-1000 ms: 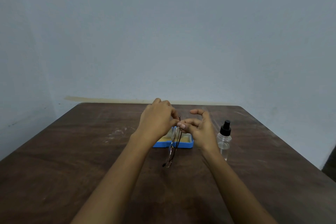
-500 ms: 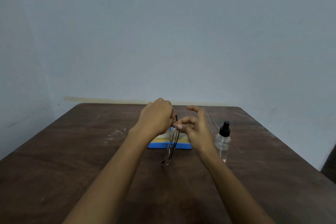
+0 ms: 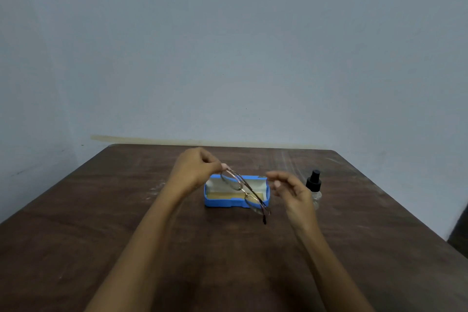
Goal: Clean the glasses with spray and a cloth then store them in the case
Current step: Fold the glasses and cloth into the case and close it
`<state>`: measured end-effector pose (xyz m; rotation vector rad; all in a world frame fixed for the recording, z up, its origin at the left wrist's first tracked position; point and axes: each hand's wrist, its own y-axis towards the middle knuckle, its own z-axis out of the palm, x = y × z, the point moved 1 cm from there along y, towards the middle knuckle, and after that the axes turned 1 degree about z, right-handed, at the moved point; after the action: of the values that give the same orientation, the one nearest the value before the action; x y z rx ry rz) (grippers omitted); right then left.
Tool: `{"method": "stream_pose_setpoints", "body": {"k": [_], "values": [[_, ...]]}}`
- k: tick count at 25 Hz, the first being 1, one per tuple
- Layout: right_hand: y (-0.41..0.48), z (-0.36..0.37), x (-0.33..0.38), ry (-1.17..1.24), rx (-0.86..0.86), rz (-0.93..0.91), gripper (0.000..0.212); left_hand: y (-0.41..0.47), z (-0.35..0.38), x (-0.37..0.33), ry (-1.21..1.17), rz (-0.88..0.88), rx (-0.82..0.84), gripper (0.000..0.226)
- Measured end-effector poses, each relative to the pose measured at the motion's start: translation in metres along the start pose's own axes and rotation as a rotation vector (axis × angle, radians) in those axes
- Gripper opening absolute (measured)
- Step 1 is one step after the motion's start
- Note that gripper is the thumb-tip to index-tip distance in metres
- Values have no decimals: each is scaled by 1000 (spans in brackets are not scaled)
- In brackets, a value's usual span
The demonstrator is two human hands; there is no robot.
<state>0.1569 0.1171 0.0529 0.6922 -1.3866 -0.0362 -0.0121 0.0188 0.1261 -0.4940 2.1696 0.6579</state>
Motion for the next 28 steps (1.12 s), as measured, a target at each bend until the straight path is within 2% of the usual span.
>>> {"method": "stream_pose_setpoints", "body": {"k": [2,5,7,12,16,22,28], "values": [[-9,-9,-8,-59,88,18,29,-5,-4,14,-164,-105,-8,8],[-18,-14,-16,-50,270,20,41,-15,-3,33,-317,-250,-45,17],[-20,-13,-19,28,303,46,42,-20,2,43,-410,-340,-96,20],[-17,-7,-21,38,292,42,35,-31,16,55,-514,-505,-171,15],[-15,-2,-22,42,234,42,38,-31,25,67,-487,-552,-125,25],[-11,9,-27,55,35,37,27,-23,40,77,-778,-529,-99,18],[-6,13,-38,149,-53,179,29,-23,42,87,-785,-448,-95,9]]}}
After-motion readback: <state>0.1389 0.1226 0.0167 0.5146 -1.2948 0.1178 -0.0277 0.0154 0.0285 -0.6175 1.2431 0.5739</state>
